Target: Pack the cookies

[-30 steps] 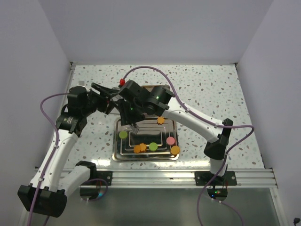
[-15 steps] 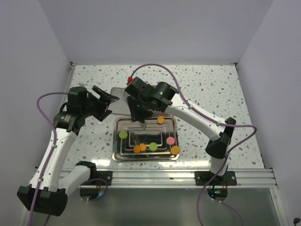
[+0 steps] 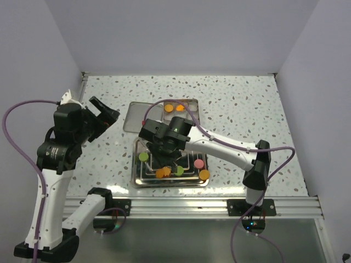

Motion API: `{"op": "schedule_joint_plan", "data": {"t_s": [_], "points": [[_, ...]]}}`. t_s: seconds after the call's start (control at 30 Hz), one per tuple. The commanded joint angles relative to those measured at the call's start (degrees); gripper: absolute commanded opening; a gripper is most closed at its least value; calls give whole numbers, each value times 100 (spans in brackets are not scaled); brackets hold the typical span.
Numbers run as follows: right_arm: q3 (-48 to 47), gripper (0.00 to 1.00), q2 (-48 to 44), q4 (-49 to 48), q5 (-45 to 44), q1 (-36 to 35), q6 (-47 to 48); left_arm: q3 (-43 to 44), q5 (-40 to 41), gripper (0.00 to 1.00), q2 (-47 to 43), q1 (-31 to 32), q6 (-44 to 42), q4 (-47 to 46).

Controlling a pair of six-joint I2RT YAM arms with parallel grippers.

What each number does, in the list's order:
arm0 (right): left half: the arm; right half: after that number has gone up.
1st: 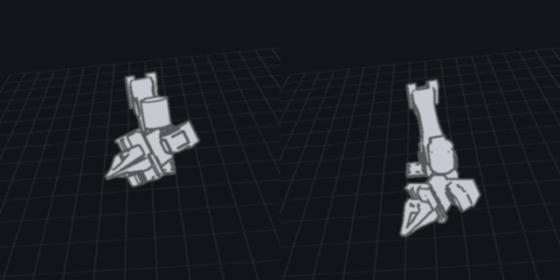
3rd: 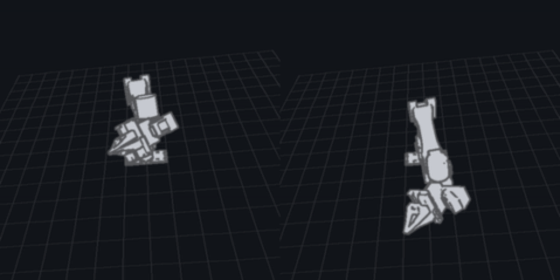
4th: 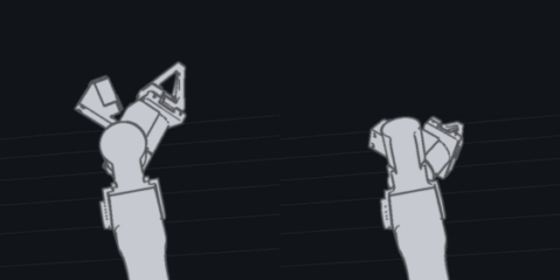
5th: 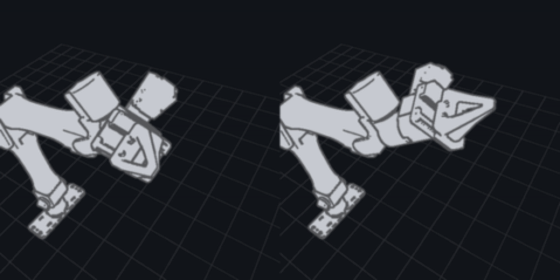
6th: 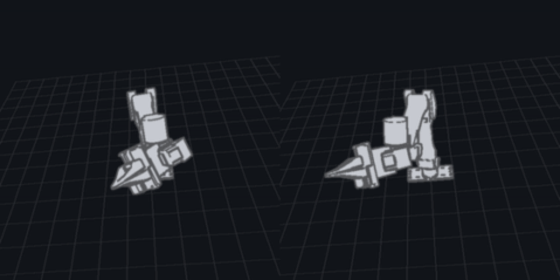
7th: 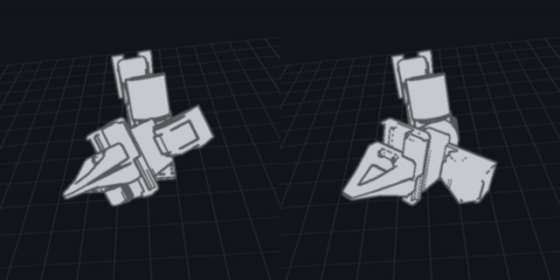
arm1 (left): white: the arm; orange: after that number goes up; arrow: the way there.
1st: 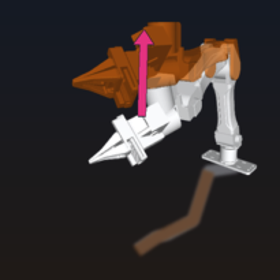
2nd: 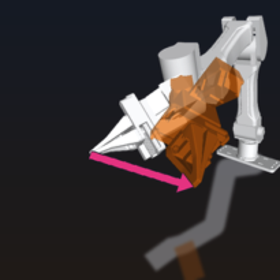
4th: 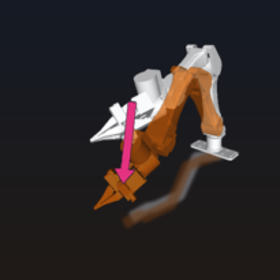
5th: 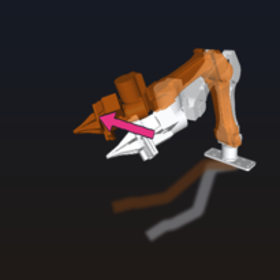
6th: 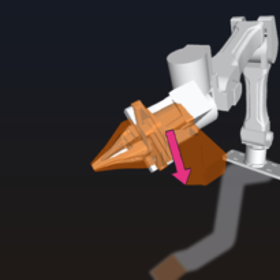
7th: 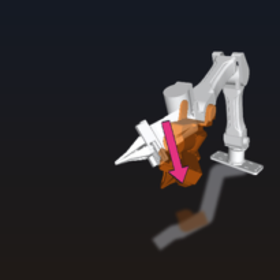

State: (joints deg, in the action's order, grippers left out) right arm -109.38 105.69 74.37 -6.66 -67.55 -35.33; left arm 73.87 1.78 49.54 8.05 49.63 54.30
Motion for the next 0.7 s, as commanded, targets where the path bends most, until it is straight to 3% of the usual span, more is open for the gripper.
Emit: {"op": "schedule_joint_plan", "data": {"t_s": [0.0, 0.67], "points": [[-4, 46, -14, 51, 50, -153, 88, 155, 507, 100, -260, -41, -603, 537], [303, 53, 813, 104, 208, -558, 263, 558, 665, 100, -770, -41, -1271, 1179]]}}
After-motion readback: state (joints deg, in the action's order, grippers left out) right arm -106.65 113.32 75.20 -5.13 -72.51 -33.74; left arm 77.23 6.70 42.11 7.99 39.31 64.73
